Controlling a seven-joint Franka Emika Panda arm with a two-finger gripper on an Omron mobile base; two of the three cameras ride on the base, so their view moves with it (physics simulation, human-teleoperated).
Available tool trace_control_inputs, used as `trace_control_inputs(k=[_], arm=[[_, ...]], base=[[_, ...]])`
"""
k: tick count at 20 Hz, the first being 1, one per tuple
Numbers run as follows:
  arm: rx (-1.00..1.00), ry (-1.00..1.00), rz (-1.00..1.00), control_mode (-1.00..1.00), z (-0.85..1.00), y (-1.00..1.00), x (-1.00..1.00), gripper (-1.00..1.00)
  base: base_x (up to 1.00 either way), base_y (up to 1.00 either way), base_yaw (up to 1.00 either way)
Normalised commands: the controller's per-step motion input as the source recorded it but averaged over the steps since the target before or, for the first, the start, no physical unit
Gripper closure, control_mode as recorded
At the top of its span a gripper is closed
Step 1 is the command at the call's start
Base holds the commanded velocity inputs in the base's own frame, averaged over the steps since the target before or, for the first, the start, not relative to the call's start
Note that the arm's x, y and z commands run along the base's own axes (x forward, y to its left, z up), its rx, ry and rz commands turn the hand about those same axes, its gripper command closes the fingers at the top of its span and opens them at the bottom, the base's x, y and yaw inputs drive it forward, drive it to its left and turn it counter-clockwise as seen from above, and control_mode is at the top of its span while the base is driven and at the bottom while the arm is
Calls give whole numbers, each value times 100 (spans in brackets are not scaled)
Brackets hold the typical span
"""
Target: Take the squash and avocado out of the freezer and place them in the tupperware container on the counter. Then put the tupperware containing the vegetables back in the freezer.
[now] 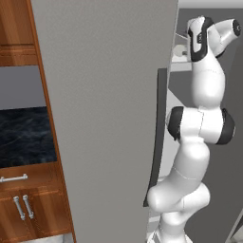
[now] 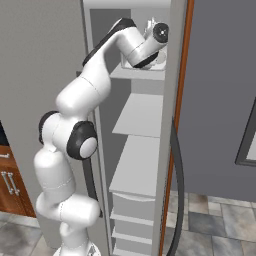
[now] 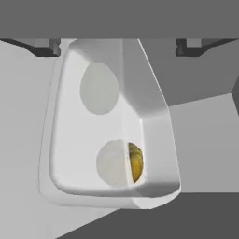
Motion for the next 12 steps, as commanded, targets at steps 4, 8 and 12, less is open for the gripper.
trace_control_inputs(k=[4, 8, 12], arm=[[-6, -11, -2, -100, 0, 46, -64, -100], [-9, -9, -14, -100, -1, 33, -76, -100], [-9, -7, -21, -100, -12, 4, -97, -100]], base=[[0, 0, 0], [0, 0, 0], [0, 0, 0]])
